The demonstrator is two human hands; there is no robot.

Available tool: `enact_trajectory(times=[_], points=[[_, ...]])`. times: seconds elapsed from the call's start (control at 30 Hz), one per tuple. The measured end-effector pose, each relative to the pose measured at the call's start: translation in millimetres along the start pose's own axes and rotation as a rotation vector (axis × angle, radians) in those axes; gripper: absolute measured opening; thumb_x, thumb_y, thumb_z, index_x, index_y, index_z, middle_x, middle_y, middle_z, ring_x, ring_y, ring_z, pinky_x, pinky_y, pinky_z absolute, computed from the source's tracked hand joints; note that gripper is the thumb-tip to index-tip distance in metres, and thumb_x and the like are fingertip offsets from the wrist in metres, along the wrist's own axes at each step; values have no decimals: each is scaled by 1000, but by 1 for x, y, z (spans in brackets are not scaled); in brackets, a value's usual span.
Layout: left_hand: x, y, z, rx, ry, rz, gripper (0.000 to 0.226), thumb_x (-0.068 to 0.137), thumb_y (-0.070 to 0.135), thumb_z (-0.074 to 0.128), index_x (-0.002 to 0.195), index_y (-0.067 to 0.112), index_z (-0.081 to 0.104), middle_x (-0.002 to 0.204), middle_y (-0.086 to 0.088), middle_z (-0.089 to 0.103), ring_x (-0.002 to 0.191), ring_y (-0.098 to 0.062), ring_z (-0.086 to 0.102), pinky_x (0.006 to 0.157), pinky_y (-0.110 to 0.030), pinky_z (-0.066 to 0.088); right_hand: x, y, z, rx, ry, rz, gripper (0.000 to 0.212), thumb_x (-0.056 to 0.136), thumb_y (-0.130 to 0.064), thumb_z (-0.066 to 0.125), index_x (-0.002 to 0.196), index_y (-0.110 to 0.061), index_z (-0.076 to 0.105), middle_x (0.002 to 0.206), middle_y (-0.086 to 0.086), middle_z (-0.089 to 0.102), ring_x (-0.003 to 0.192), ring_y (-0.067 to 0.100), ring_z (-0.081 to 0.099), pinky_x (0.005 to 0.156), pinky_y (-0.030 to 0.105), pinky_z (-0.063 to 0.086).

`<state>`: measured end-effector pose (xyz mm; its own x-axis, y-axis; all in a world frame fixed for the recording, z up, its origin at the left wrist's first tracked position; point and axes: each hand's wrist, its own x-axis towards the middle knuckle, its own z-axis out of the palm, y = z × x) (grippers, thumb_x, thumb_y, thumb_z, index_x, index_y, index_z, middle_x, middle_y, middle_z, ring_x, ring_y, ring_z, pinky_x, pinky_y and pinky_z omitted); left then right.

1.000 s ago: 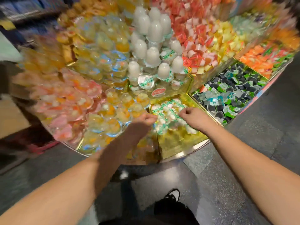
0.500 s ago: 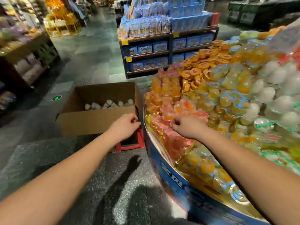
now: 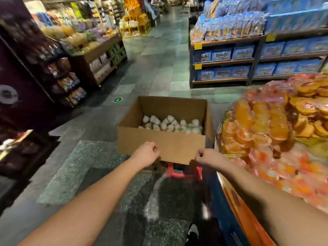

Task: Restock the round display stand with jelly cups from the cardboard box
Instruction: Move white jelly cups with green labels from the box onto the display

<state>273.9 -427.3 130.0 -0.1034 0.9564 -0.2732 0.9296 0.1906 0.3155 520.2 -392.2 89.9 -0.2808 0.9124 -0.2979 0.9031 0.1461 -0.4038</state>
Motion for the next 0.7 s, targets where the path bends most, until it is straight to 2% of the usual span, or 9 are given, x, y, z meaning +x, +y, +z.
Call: enact_trajectory(times=[0.03, 0.07, 0.13, 0.2, 0.3, 0.4, 0.47, 0.57, 0.7], points=[[20, -6, -3, 0, -8, -18, 37, 99, 35, 49, 128, 12, 56, 129, -8, 54, 113, -25, 55, 92, -32, 43, 20, -2, -5, 18, 2, 0, 28, 97, -23, 40, 88, -23, 67, 85, -2, 66, 87, 20, 63, 68, 23, 38], [39, -12, -6, 3, -20, -40, 37, 99, 35, 50, 126, 12, 57, 128, -9, 55, 113, -25, 56, 91, -32, 43, 40, -1, -8, 17, 0, -24, 30, 97, -22, 40, 90, -27, 69, 86, -7, 66, 85, 15, 63, 67, 24, 34], [75, -21, -10, -8, -39, -88, 33, 99, 35, 51, 119, 9, 58, 122, -11, 57, 110, -26, 57, 86, -30, 42, 76, -5, -16, -28, -77, -52, 27, 101, -25, 45, 119, -19, 64, 116, -6, 63, 106, 10, 59, 74, 19, 34], [107, -29, -12, -18, -77, -118, 23, 100, 33, 50, 105, 12, 57, 113, -11, 59, 105, -27, 58, 75, -27, 38, 113, -5, -20, -65, -147, -64, 34, 103, -28, 45, 130, -10, 57, 129, 0, 59, 117, 13, 54, 79, 18, 31], [145, -39, -16, -94, -120, -185, 17, 101, 34, 47, 94, 18, 50, 100, -6, 55, 93, -25, 58, 64, -26, 36, 156, -8, -25, -65, -172, -34, 32, 103, -33, 43, 125, -17, 59, 124, 3, 64, 113, 20, 59, 75, 24, 35], [180, -52, -18, -164, -132, -227, 25, 100, 35, 49, 113, 15, 56, 106, -8, 61, 98, -26, 58, 76, -30, 41, 189, -10, -20, -10, -185, 4, 28, 101, -33, 46, 121, -21, 61, 113, 1, 66, 102, 18, 63, 80, 30, 49], [202, -61, -19, -199, -117, -223, 19, 100, 32, 51, 108, 17, 57, 99, -3, 61, 94, -22, 58, 76, -32, 43, 211, -10, -15, 48, -165, 6, 25, 99, -31, 46, 113, -21, 65, 106, 0, 67, 92, 14, 63, 82, 32, 54], [237, -76, -21, -239, -106, -224, 12, 100, 30, 52, 105, 21, 56, 99, 1, 61, 89, -18, 58, 71, -29, 42, 238, -11, -9, 102, -166, -5, 26, 101, -24, 44, 113, -19, 66, 107, -1, 68, 92, 11, 63, 82, 26, 52], [302, -105, -24, -283, -109, -209, 14, 97, 33, 56, 96, 19, 59, 101, -7, 67, 89, -24, 62, 67, -29, 41, 283, -9, -2, 180, -235, 43, 19, 102, -22, 48, 113, -18, 63, 107, 7, 69, 94, 22, 66, 75, 24, 48]])
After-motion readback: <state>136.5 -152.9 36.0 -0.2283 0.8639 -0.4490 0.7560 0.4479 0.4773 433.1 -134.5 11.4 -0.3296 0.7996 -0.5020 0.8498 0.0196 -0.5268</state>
